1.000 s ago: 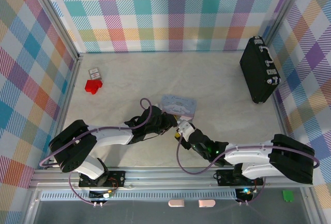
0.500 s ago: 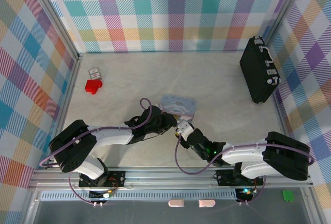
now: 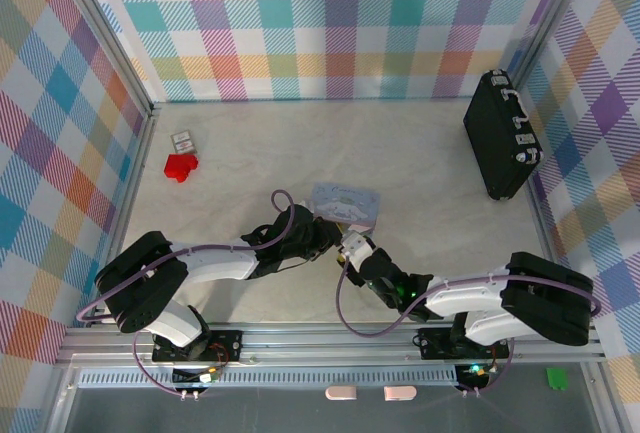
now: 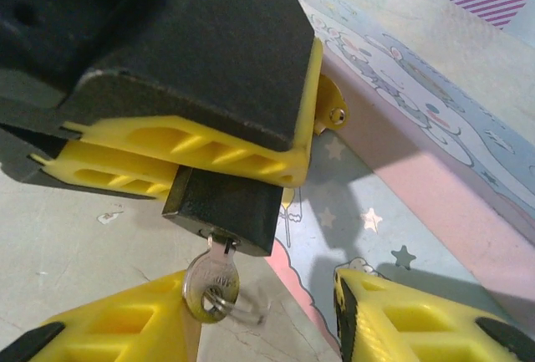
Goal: Unlock a padlock with a key
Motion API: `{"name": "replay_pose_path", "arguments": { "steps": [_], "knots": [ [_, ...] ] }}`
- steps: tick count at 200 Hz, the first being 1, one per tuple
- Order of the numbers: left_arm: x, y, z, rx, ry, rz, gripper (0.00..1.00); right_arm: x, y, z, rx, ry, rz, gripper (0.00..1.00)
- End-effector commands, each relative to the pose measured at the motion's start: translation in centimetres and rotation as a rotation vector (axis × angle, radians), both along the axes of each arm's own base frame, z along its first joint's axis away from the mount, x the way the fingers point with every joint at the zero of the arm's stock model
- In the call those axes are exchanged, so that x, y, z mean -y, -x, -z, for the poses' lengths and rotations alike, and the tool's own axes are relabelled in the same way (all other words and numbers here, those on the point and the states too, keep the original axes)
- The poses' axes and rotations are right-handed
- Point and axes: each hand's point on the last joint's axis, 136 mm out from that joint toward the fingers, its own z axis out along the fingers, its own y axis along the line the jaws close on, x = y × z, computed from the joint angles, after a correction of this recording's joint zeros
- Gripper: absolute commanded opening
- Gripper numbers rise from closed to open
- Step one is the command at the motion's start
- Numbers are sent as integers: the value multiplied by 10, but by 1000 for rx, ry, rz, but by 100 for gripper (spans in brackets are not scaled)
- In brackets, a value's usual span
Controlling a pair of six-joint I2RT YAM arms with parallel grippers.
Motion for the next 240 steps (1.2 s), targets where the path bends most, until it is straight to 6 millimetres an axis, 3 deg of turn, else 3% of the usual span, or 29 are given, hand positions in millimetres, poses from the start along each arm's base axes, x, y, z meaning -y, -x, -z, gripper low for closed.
{"name": "replay_pose_path", "arguments": {
  "steps": [1, 74, 114, 172, 208, 240],
  "knots": [
    [12, 0, -16, 43, 40, 28, 0, -10, -7, -20, 30, -75, 31, 46],
    [11, 0, -14, 43, 37, 28, 0, -13, -9, -22, -9, -144, 67, 31],
    [8, 1, -15, 52, 29, 26, 0, -4, -5, -8, -137, -213, 88, 16],
    [7, -5, -18, 94, 7, 45, 0, -10, 9, -1, -349, -366, 34, 6],
    [5, -8, -12, 103, -52, 51, 0, -9, 11, 8, -379, -345, 45, 11],
    [-6, -8, -4, 120, -183, 80, 0, -5, 11, 11, -389, -317, 64, 30]
  ]
}}
